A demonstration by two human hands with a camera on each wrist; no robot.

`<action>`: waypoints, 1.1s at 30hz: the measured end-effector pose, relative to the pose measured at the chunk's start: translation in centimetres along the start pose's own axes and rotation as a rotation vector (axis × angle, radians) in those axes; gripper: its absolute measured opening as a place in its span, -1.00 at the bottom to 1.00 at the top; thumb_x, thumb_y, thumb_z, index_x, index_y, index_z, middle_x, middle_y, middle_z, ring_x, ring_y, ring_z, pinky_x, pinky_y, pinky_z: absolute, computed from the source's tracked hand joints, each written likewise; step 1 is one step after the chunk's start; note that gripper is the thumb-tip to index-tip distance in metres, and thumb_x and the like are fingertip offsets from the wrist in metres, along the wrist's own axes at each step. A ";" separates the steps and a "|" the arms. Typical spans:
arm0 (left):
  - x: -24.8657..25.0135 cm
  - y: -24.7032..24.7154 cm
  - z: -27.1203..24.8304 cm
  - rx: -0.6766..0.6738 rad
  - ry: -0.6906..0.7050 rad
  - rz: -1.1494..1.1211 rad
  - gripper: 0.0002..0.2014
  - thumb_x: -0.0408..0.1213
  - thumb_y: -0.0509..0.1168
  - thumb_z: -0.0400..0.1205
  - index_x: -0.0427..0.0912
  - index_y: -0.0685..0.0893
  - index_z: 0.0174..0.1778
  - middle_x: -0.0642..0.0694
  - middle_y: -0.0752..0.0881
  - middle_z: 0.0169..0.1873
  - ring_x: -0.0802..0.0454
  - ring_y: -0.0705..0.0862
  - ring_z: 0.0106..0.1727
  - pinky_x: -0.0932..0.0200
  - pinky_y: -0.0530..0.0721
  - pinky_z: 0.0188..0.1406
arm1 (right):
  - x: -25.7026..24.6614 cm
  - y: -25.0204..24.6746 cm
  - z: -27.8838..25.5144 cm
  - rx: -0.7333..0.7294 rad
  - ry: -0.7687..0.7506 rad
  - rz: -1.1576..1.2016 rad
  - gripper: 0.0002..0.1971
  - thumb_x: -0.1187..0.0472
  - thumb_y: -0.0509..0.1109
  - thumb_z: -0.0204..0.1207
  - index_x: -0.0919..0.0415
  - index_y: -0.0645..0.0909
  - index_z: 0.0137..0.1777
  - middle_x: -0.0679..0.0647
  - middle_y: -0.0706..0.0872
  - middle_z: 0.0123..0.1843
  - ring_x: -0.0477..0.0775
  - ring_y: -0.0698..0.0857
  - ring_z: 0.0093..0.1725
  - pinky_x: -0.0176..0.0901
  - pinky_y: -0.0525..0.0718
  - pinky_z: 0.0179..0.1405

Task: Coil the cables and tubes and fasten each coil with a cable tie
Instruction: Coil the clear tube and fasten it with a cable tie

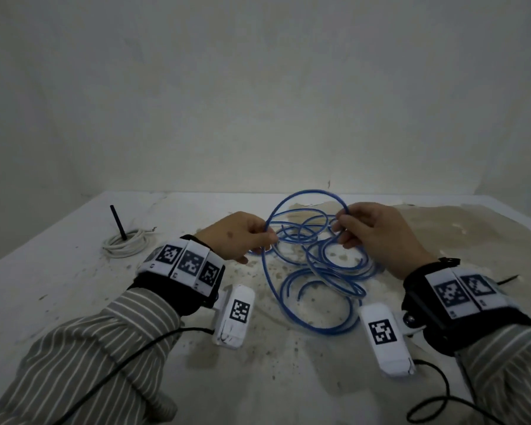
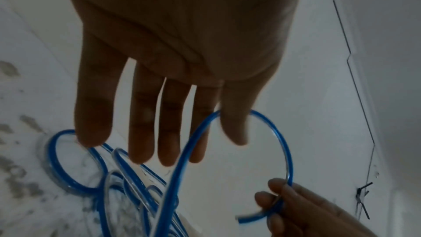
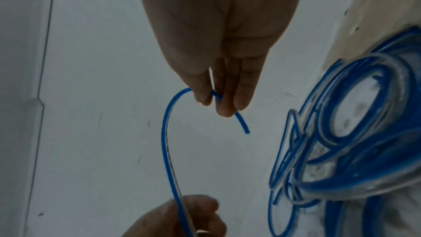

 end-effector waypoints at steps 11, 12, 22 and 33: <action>4.4 -0.1 -2.5 -0.099 0.171 -0.580 -0.46 -0.18 -0.17 0.63 -0.12 0.78 0.02 -0.24 0.78 -0.01 -0.09 0.71 0.02 0.03 0.61 -0.04 | -3.7 3.8 -0.7 -0.098 0.017 0.196 -0.84 0.37 0.15 0.65 0.20 0.52 -0.09 0.11 0.78 -0.21 0.00 0.69 -0.41 -0.18 0.75 -0.27; 4.7 -0.2 -2.6 -0.081 0.186 -0.552 -0.48 -0.15 -0.14 0.67 -0.10 0.79 -0.04 -0.21 0.78 -0.03 -0.06 0.71 0.01 0.06 0.63 -0.05 | -3.8 3.9 -0.7 -0.099 0.019 0.209 -0.84 0.38 0.15 0.65 0.20 0.53 -0.10 0.12 0.78 -0.22 0.00 0.71 -0.41 -0.17 0.76 -0.26; 6.4 -0.4 -3.5 0.021 0.444 -0.233 -0.70 -0.58 0.31 0.53 -0.08 0.71 0.00 -0.01 0.76 -0.07 0.18 0.72 -0.04 0.22 0.72 0.02 | -2.4 5.7 -1.7 -0.123 0.252 0.520 -0.84 0.35 0.13 0.67 0.37 0.54 -0.03 0.18 0.74 -0.39 -0.01 0.71 -0.53 -0.22 0.73 -0.47; 5.3 -2.1 -3.0 0.306 0.450 0.002 -0.86 -0.26 0.35 0.58 -0.27 0.74 -0.11 -0.07 0.79 -0.19 0.16 0.71 -0.11 0.30 0.64 -0.05 | -1.2 9.5 -6.1 -0.568 0.493 0.414 -0.51 -0.16 0.20 0.52 0.05 0.38 0.37 0.42 0.77 -0.11 0.34 0.77 -0.21 0.01 0.76 -0.12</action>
Point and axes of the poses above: each hand's wrist, its own z-axis towards the middle knuckle, its own y-axis out of the palm, x = y × z, the point moved 9 cm from there along z, towards the middle knuckle
